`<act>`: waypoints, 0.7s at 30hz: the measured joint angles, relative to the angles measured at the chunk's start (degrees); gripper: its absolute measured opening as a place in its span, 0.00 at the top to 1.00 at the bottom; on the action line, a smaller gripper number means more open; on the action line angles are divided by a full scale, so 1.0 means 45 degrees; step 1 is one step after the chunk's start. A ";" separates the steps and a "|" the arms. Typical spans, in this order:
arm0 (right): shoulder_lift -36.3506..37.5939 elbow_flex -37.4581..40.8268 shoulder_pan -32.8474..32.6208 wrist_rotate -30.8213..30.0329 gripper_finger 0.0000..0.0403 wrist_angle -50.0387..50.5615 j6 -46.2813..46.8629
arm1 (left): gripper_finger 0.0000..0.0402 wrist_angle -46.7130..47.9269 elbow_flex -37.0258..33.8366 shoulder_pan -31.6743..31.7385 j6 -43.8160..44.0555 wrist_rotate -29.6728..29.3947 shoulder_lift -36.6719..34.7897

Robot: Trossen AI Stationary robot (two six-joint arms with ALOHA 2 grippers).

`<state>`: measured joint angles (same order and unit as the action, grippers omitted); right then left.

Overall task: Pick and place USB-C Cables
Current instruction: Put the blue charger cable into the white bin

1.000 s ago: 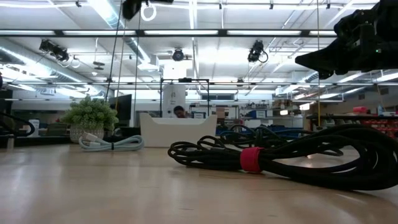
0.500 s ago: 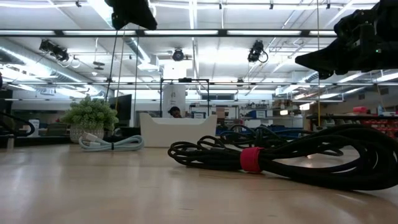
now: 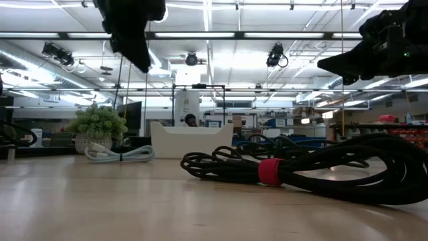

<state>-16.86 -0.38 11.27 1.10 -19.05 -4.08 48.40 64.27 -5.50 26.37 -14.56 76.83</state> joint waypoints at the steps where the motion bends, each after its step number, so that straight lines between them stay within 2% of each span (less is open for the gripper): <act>1: -0.0004 0.0000 0.0000 0.0004 0.95 -0.0045 -0.0004 | 0.58 -0.0023 0.0000 0.0049 -0.0005 0.0135 0.0177; 6: -0.0004 0.0000 0.0000 0.0005 0.95 -0.0177 -0.0005 | 0.58 0.0649 0.0000 0.0341 -0.0067 0.0956 0.1018; 14: 0.0000 0.0003 0.0004 0.0005 0.95 -0.0224 -0.0001 | 0.58 0.0858 0.0000 0.1193 -0.1358 0.2541 0.2070; 21: -0.0001 0.0004 0.0001 0.0005 0.95 -0.0223 -0.0004 | 0.58 0.0790 0.0000 0.1976 -0.2740 0.2776 0.2676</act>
<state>-16.87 -0.37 11.27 1.13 -20.05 -4.10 51.95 64.27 3.39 14.04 -2.07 88.87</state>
